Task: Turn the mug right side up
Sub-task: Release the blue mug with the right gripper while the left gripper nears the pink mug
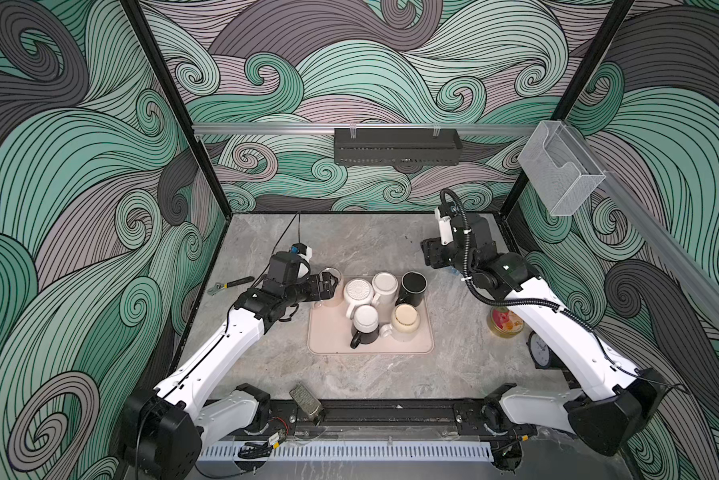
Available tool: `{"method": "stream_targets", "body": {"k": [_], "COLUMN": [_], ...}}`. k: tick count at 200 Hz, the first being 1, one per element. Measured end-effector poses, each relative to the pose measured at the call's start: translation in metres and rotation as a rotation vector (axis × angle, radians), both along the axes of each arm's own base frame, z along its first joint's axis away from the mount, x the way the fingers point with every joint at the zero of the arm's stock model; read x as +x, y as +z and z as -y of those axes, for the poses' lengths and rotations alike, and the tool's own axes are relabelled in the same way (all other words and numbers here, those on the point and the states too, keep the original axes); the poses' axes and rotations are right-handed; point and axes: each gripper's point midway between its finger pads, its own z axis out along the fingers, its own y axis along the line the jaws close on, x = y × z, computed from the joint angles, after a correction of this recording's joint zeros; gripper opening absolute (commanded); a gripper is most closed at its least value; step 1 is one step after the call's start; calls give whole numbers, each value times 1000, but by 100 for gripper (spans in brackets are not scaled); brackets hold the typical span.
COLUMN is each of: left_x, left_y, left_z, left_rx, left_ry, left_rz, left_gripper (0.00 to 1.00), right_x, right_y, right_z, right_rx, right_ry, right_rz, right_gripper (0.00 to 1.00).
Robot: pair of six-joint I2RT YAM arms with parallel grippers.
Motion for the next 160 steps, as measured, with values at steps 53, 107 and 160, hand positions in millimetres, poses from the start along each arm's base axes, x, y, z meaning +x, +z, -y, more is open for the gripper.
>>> {"method": "stream_targets", "body": {"k": [53, 107, 160], "left_x": [-11, -13, -8], "left_y": [-4, -11, -24], "left_z": [-9, -19, -17], "left_rx": [41, 121, 151], "left_ry": [11, 8, -2], "left_rz": [-25, -24, -49], "left_gripper": [97, 90, 85], "right_x": [-16, -24, -26], "right_y": [-27, -56, -56], "right_z": [-80, -101, -103], "right_rx": [32, -14, -13], "right_ry": [232, 310, 317], "right_rz": [-126, -211, -214], "right_gripper": [77, 73, 72]}}
